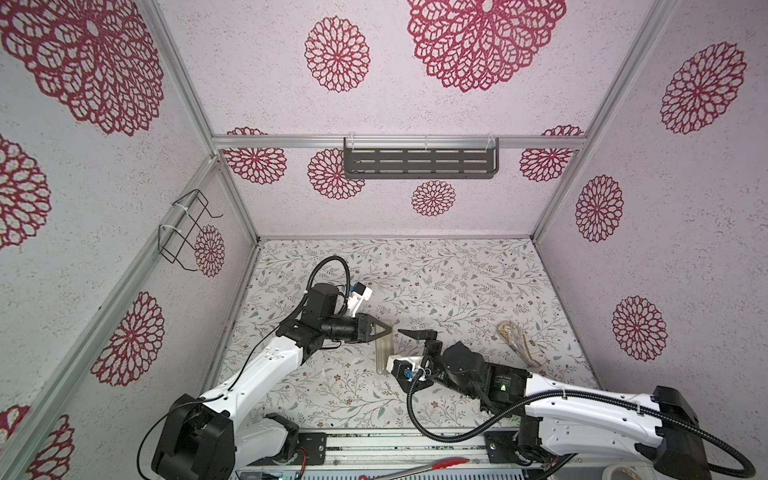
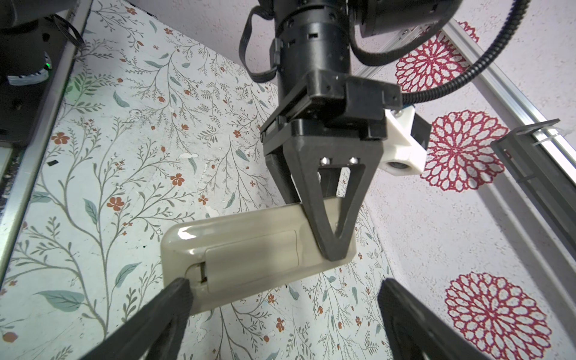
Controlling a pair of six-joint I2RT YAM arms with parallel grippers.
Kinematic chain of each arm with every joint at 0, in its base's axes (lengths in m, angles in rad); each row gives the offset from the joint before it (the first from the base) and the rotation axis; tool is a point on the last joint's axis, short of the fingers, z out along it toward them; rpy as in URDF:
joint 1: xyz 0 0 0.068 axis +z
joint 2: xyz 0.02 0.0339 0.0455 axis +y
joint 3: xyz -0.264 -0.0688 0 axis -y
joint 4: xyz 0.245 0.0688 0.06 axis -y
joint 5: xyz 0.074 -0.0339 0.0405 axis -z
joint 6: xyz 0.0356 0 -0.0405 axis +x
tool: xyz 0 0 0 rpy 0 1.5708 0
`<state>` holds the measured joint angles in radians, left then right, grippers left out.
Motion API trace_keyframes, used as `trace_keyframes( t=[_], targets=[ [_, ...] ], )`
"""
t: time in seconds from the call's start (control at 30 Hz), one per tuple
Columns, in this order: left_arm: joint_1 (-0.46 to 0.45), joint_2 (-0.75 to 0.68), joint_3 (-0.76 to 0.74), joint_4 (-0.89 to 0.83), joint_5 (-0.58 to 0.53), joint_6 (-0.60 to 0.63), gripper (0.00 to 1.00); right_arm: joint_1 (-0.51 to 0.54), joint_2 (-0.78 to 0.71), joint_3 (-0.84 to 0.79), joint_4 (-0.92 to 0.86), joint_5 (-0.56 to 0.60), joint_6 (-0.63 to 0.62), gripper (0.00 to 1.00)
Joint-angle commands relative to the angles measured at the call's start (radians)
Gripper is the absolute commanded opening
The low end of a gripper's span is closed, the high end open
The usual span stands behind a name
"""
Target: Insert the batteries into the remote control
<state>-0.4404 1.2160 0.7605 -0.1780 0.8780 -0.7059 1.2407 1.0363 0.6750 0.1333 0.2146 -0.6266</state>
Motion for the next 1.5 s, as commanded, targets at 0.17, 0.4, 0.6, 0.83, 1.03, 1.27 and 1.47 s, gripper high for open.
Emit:
trace_keyframes(
  t=[0.17, 0.4, 0.6, 0.83, 1.03, 1.27, 1.47],
  targets=[
    [0.000, 0.004, 0.026, 0.023, 0.035, 0.018, 0.00, 0.008, -0.036, 0.013, 0.032, -0.036, 0.026, 0.97],
    [0.002, 0.001, 0.023, 0.034, 0.055, 0.013, 0.00, 0.007, -0.008, 0.018, 0.038, -0.017, 0.018, 0.96],
    [0.001, -0.006, 0.013, 0.057, 0.065, -0.003, 0.00, 0.007, 0.014, 0.020, 0.076, -0.003, 0.015, 0.96],
    [-0.002, -0.005, 0.005, 0.088, 0.079, -0.024, 0.00, 0.008, 0.038, 0.024, 0.082, 0.011, 0.006, 0.96],
    [-0.001, -0.001, 0.003, 0.093, 0.084, -0.027, 0.00, 0.006, 0.035, 0.023, 0.087, 0.022, -0.006, 0.96],
    [-0.001, 0.002, 0.002, 0.095, 0.087, -0.029, 0.00, 0.007, 0.037, 0.032, 0.076, 0.057, -0.037, 0.96],
    [-0.002, 0.007, 0.002, 0.095, 0.088, -0.029, 0.00, 0.006, 0.001, 0.022, 0.074, 0.047, -0.037, 0.96]
  ],
)
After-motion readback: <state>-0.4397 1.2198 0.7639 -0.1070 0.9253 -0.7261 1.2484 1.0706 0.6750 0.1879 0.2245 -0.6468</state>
